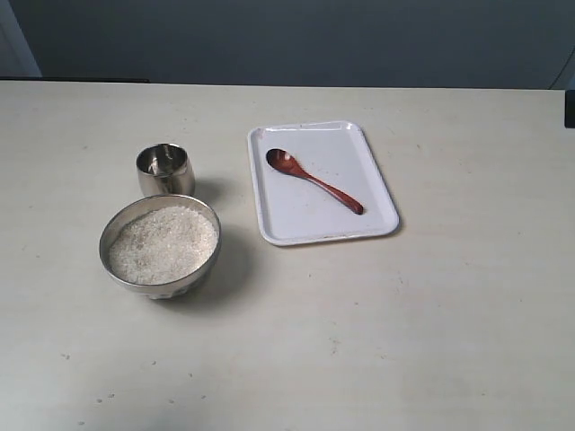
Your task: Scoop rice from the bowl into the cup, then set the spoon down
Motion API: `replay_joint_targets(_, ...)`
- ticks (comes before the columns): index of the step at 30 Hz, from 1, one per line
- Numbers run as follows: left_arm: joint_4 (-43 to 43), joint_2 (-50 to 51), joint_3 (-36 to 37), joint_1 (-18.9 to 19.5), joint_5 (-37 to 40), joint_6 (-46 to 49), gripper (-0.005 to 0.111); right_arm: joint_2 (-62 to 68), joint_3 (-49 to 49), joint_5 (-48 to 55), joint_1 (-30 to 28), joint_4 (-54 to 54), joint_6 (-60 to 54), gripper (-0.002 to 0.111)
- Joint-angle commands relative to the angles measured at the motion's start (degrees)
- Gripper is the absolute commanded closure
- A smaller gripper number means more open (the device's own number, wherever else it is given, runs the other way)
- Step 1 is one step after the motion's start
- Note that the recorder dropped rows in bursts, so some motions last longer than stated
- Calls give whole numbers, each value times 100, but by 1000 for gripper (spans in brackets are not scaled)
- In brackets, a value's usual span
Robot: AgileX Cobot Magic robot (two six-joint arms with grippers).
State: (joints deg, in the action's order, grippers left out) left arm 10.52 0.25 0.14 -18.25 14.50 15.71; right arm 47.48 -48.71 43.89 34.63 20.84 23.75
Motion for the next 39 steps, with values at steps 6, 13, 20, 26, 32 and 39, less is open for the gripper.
replay_joint_targets(6, 7, -25, -14, -28, -80, -15, 106, -1247, 2275, -2495, -2239, -452, 20, 109)
replay_joint_targets(13, 7, -25, -14, -28, -80, -15, 106, -2929, 4221, -3954, -3264, -425, -18, 109)
replay_joint_targets(20, 7, -25, -14, -28, -80, -15, 106, -4748, 4871, -3210, -3624, -659, 5, 109)
replay_joint_targets(26, -8, -25, -14, -28, -80, -15, 106, -4748, 4871, -3119, -3662, -579, -30, 109)
replay_joint_targets(32, -8, -25, -14, -28, -80, -15, 106, -4748, 4871, -2602, -3662, -902, -40, 109)
replay_joint_targets(39, -8, -25, -14, -28, -80, -15, 106, -4748, 4871, -2613, -3662, -897, -40, 109)
